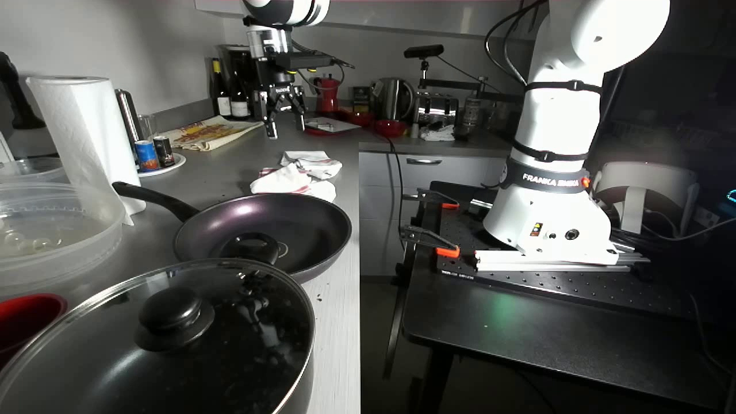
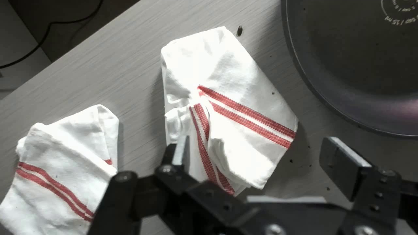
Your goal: Use the towel to wipe the pan
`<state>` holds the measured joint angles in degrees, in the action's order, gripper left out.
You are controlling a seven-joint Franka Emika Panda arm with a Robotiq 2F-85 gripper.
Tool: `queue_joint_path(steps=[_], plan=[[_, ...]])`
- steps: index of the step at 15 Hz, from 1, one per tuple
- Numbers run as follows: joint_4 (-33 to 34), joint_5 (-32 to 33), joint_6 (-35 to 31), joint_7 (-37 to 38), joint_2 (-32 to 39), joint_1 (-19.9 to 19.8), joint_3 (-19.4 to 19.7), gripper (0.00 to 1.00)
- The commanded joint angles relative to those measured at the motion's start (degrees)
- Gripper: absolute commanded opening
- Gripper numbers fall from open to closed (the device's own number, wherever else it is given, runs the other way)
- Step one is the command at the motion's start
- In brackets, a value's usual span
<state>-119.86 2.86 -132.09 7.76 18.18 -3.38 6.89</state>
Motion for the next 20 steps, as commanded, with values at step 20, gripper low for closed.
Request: queue_joint_path(steps=[20], plan=[[20.5,-9.0,-0.2,-5.2,25.5,-7.2,-2.9,1.0]])
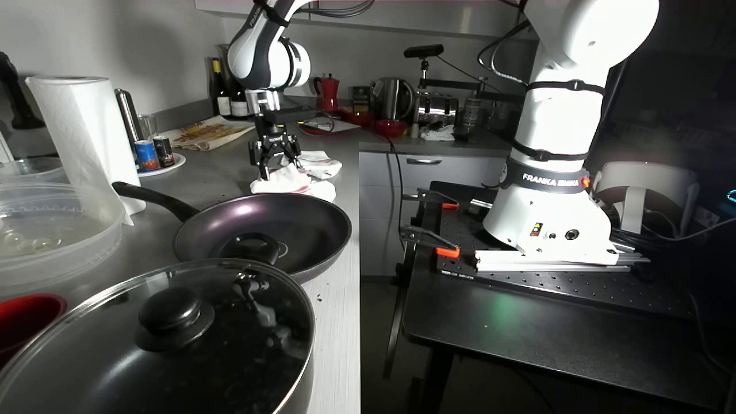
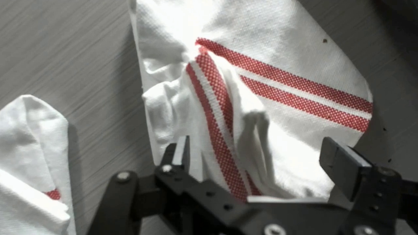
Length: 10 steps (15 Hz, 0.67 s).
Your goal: Use the towel to wipe the pan
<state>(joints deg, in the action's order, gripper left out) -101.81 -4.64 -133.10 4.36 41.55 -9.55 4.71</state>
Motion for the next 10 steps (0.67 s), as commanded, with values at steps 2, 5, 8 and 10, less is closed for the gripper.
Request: queue_joint_path(steps=[2,5,8,10], plan=[[2.2,-1.7,0.5,-1.6,2.6,-1.3,-0.6,1.0],[1.1,-2.0,-0.2,-1.5,2.5,-1.7,-0.5,0.72],[1.2,-2.4,0.0,-1.4,2.4,-2.2,-0.6,0.55],[1.2,-2.5,0.0,-1.3,2.3,-2.1,-0.6,0.39]])
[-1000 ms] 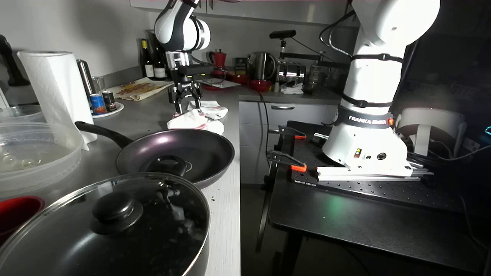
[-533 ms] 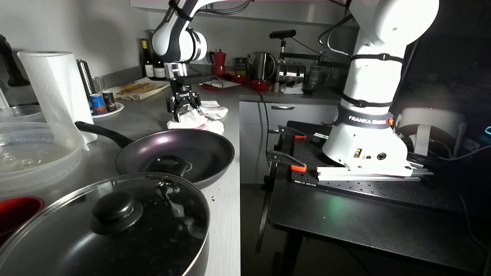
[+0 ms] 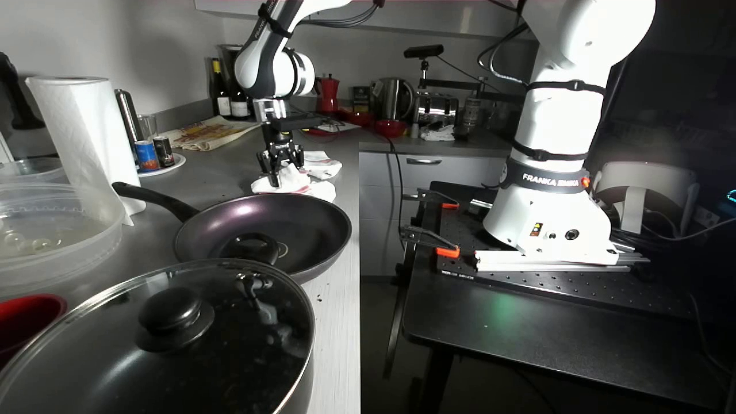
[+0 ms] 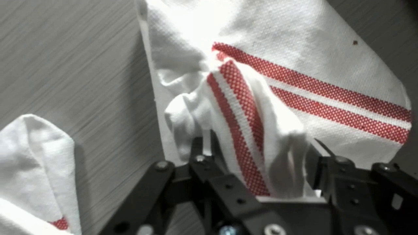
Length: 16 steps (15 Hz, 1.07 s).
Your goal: Use the towel to wipe the pan
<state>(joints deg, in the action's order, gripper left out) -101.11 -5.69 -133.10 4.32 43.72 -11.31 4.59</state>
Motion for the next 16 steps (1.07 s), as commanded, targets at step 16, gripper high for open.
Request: queue_joint_path(steps=[16], plan=[[-15.1,-0.1,-11.7,0.3,-18.9,2.0,0.7,0.03]])
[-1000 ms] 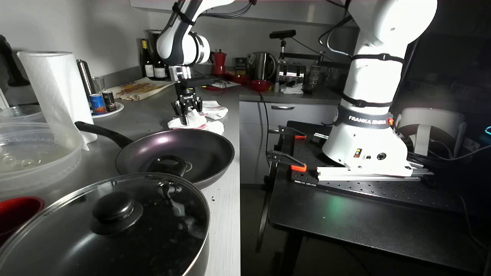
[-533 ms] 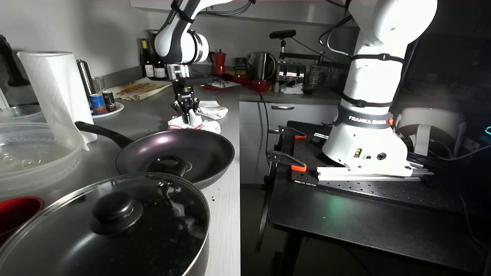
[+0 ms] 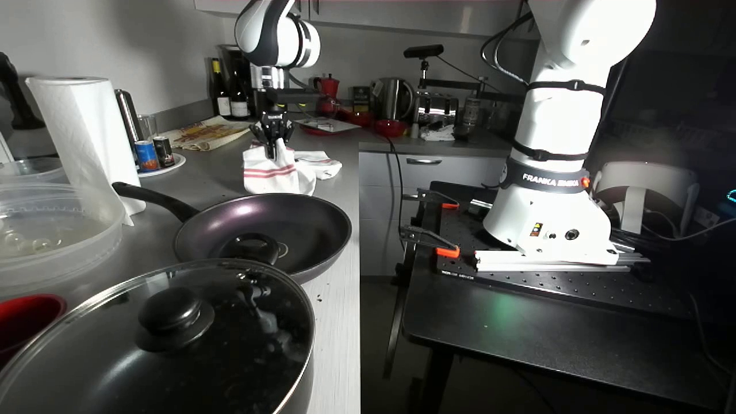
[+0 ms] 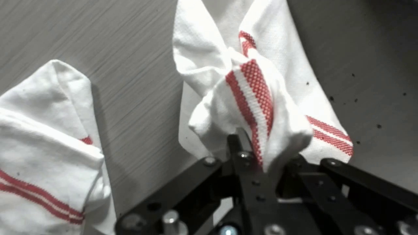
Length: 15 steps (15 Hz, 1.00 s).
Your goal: Use the towel to wipe the pan
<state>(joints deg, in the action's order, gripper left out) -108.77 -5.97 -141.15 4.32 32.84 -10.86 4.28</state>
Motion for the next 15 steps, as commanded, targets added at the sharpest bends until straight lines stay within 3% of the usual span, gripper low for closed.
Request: queue_joint_path(steps=[1,9,15], plan=[[-8.8,0.3,-4.5,0.5,-10.0,1.8,1.1,0.03],[-18.2,2.6,-7.9,2.1,-23.6,6.6,0.0,0.03],[-21.7,4.2,-7.0,3.7,-26.8,11.1,-3.0,0.03]])
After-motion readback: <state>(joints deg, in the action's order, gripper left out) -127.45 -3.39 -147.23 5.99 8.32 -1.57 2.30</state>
